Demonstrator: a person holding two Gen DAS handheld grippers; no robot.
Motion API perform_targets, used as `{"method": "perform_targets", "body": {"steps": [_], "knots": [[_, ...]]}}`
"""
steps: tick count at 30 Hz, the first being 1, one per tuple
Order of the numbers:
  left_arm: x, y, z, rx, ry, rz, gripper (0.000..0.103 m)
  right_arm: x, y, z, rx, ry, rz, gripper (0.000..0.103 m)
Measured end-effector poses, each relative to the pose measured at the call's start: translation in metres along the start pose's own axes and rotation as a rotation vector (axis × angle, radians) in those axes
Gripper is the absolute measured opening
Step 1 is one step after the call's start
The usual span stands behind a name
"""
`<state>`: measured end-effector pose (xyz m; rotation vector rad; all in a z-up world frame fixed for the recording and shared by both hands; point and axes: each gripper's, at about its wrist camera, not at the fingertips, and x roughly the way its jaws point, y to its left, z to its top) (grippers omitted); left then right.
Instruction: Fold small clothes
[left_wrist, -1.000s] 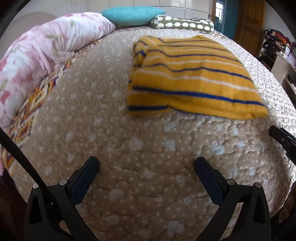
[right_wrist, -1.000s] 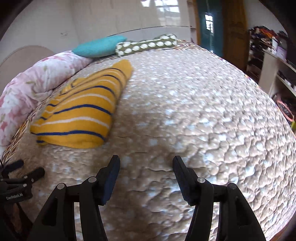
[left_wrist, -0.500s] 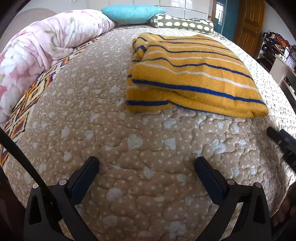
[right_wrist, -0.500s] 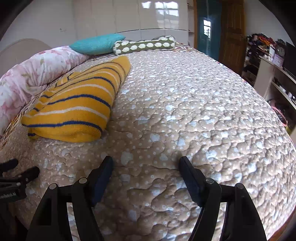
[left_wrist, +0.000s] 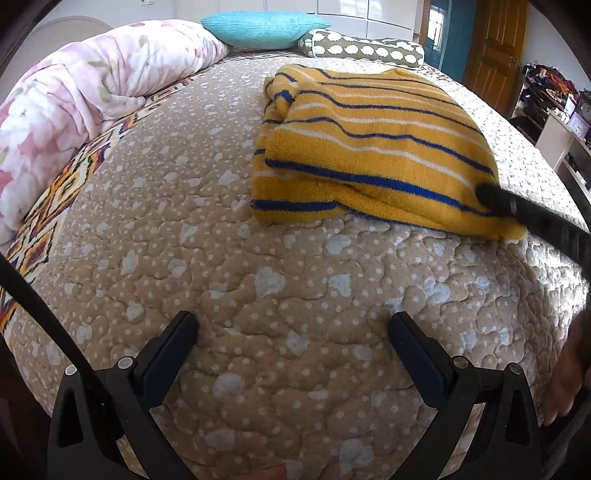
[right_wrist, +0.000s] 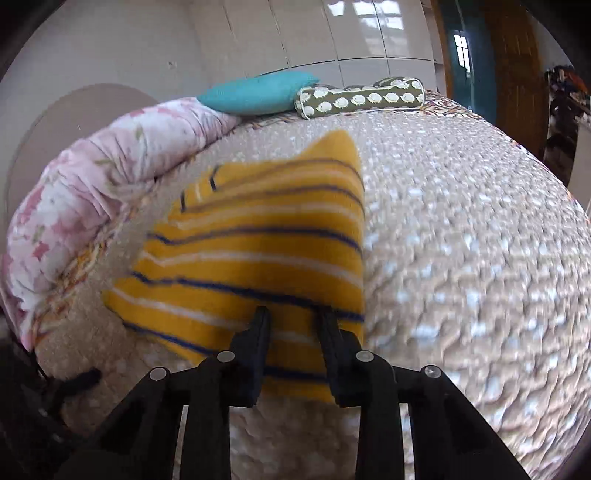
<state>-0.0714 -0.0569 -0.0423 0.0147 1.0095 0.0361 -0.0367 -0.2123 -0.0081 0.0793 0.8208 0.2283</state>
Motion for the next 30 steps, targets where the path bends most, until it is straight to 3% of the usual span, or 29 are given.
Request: {"method": "perform_targets", "body": {"steps": [3, 7, 10, 14, 16, 20, 23, 26, 28, 30], "knots": [[0.000, 0.001, 0.000, -0.001, -0.001, 0.002, 0.103, -0.015, 0.001, -0.001, -0.052, 0.006, -0.020, 0.031], [0.000, 0.000, -0.001, 0.000, -0.008, 0.007, 0.103, -0.043, -0.006, 0.034, -0.027, -0.111, 0.003, 0.031], [0.000, 0.000, -0.001, 0.002, -0.013, 0.006, 0.103, -0.023, -0.011, 0.075, 0.013, -0.107, 0.052, 0.031], [0.000, -0.001, -0.002, 0.009, -0.016, 0.000, 0.103, 0.037, -0.028, 0.106, 0.077, -0.017, 0.020, 0.031], [-0.001, -0.001, -0.003, 0.012, -0.020, -0.004, 0.103, 0.075, -0.035, 0.104, 0.077, 0.104, -0.017, 0.032], [-0.001, -0.002, -0.004, 0.015, -0.036, -0.005, 0.103, 0.051, -0.011, 0.101, 0.019, 0.006, -0.091, 0.035], [-0.001, -0.004, -0.005, 0.010, -0.044, 0.008, 0.103, 0.028, 0.024, 0.097, -0.078, -0.070, -0.007, 0.035], [-0.002, -0.004, -0.007, 0.012, -0.048, 0.004, 0.103, 0.041, 0.050, 0.093, -0.117, -0.003, 0.101, 0.035], [-0.003, -0.003, -0.007, 0.016, -0.052, -0.001, 0.103, 0.069, 0.059, 0.087, -0.152, 0.079, 0.075, 0.036], [-0.003, -0.003, -0.008, 0.020, -0.055, -0.004, 0.103, 0.078, 0.060, 0.085, -0.153, 0.082, 0.063, 0.036]]}}
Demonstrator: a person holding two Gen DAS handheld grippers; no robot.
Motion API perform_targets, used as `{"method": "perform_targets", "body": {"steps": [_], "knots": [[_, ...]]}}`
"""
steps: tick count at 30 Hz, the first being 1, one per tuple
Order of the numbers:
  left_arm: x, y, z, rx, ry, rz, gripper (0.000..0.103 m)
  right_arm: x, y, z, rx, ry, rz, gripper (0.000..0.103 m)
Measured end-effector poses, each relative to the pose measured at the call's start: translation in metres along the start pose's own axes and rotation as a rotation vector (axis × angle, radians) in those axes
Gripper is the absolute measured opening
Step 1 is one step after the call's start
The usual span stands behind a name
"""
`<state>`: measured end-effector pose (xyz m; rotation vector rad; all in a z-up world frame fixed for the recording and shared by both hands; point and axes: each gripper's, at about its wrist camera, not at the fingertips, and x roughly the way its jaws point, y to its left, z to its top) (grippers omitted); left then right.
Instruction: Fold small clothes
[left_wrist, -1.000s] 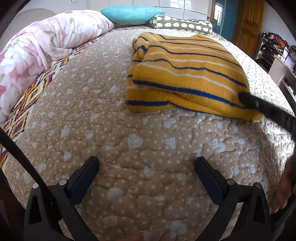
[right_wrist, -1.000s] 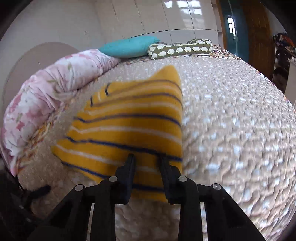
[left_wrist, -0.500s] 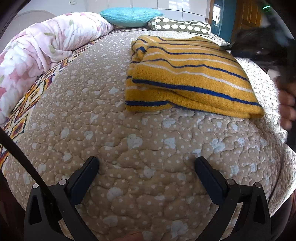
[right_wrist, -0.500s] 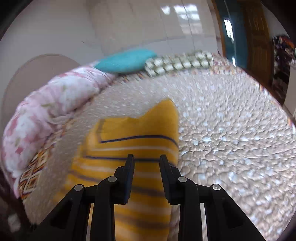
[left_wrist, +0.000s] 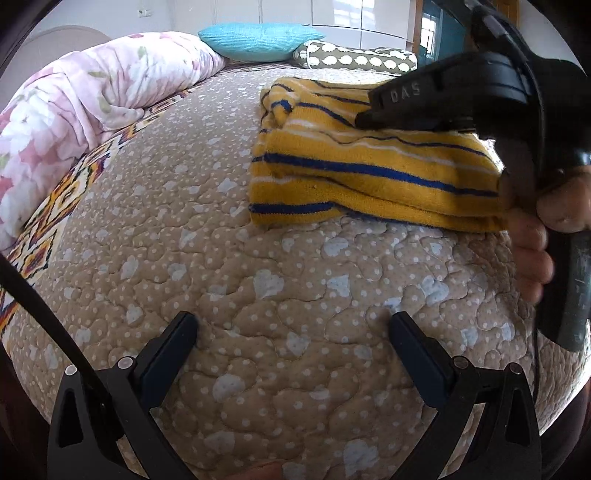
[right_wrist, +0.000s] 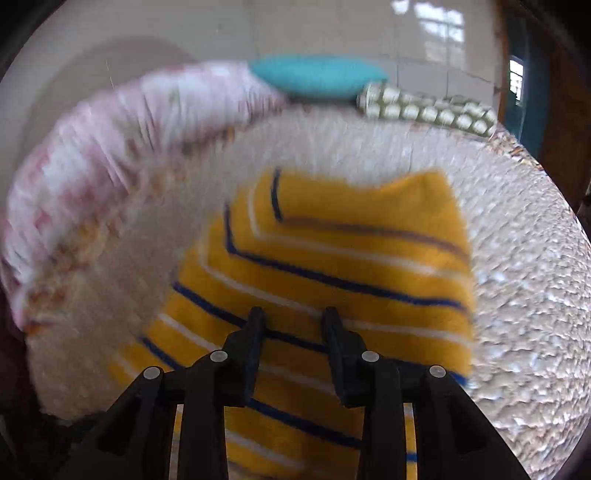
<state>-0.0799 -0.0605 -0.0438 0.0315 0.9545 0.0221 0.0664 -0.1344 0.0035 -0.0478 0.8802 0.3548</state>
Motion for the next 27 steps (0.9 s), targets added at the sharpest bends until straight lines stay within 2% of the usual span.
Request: {"method": "perform_targets", "body": {"steps": [4, 6, 9, 12, 13, 14, 17, 21, 27], "knots": [[-0.001, -0.001, -0.002, 0.001, -0.017, 0.001, 0.103, -0.021, -0.009, 0.008, 0.101, -0.068, 0.060, 0.036], [-0.002, -0.001, -0.003, -0.001, -0.023, -0.005, 0.103, -0.035, -0.021, 0.002, 0.156, -0.112, 0.054, 0.036], [-0.004, 0.000, -0.005, 0.004, -0.023, -0.018, 0.103, -0.046, -0.039, -0.033, 0.224, -0.107, 0.034, 0.042], [-0.004, 0.002, -0.005, 0.009, -0.020, -0.037, 0.103, -0.068, -0.046, -0.076, 0.187, -0.131, 0.033, 0.042], [-0.004, 0.003, -0.004, 0.007, -0.021, -0.040, 0.103, -0.077, -0.046, -0.089, 0.171, -0.121, 0.005, 0.042], [-0.004, 0.002, -0.004, 0.004, -0.022, -0.039, 0.103, -0.088, -0.047, -0.107, 0.162, -0.097, -0.041, 0.047], [-0.002, 0.000, -0.002, -0.005, -0.016, -0.019, 0.103, -0.115, -0.060, -0.144, 0.213, -0.092, -0.078, 0.049], [-0.011, -0.003, 0.002, -0.013, -0.001, 0.025, 0.103, -0.137, -0.072, -0.176, 0.272, -0.089, -0.122, 0.049], [-0.074, -0.018, 0.008, 0.004, -0.152, 0.126, 0.103, -0.155, -0.060, -0.177, 0.207, -0.104, -0.185, 0.057]]}}
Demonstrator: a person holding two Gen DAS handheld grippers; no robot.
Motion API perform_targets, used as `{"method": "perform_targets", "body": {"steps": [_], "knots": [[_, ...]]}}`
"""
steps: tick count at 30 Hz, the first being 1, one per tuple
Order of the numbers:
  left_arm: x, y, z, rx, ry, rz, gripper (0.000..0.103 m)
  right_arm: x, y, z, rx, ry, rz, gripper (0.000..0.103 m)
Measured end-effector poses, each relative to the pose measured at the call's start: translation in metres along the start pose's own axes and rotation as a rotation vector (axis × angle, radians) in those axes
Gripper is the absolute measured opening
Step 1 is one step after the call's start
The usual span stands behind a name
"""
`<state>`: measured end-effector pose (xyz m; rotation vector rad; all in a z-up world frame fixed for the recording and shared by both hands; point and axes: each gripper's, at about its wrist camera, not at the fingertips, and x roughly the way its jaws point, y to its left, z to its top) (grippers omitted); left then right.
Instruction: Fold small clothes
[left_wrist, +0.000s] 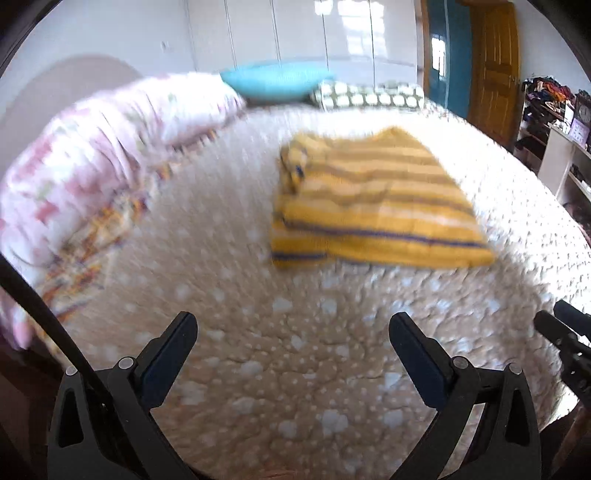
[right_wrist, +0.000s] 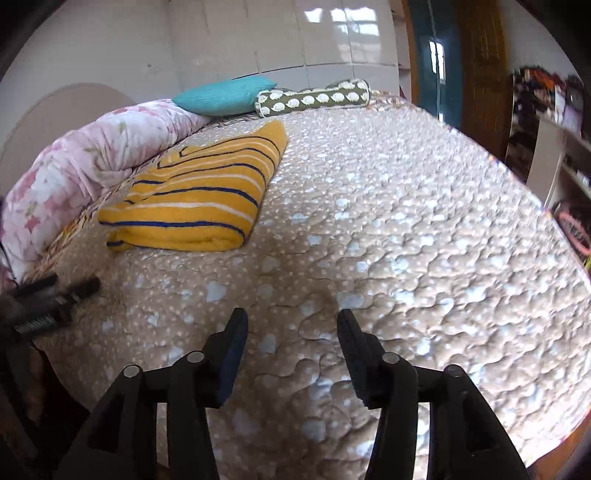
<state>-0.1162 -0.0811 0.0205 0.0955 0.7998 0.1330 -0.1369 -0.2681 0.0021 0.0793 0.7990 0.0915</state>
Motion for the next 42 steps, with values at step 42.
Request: {"method": "perform_targets", "body": {"steps": [42], "knots": [[-0.043, -0.016, -0.007, 0.053, 0.041, -0.007, 0.103, -0.013, 0.028, 0.016, -0.126, 0.085, -0.361, 0.075]]}}
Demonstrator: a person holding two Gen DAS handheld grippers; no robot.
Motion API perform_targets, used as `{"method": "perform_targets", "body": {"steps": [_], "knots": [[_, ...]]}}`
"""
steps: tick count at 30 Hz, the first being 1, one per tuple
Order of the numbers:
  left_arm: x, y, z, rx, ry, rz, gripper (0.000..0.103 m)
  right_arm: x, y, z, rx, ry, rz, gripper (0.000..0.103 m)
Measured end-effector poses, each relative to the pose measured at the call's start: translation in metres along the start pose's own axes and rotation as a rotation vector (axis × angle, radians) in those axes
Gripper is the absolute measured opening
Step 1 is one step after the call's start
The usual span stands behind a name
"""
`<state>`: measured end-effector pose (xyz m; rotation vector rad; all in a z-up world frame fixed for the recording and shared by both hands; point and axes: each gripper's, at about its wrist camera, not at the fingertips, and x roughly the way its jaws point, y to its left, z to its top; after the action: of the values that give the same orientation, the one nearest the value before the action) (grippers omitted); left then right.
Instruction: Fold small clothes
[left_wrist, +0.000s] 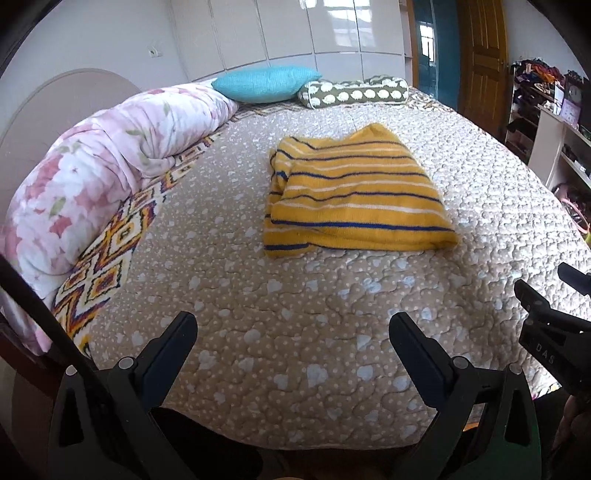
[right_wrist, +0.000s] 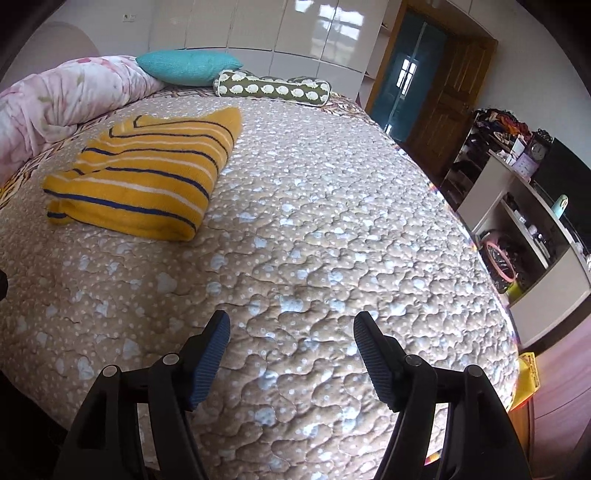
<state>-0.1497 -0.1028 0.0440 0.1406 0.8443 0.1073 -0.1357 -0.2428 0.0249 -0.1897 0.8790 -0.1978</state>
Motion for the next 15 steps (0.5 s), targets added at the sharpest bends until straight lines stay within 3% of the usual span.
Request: {"method": "perform_targets", "body": {"steps": [15], "knots": [[-0.026, -0.005, -0.003, 0.025, -0.034, -0.018, 0.103, -0.027, 0.000, 0.011, -0.014, -0.029, -0.035, 0.079]]}}
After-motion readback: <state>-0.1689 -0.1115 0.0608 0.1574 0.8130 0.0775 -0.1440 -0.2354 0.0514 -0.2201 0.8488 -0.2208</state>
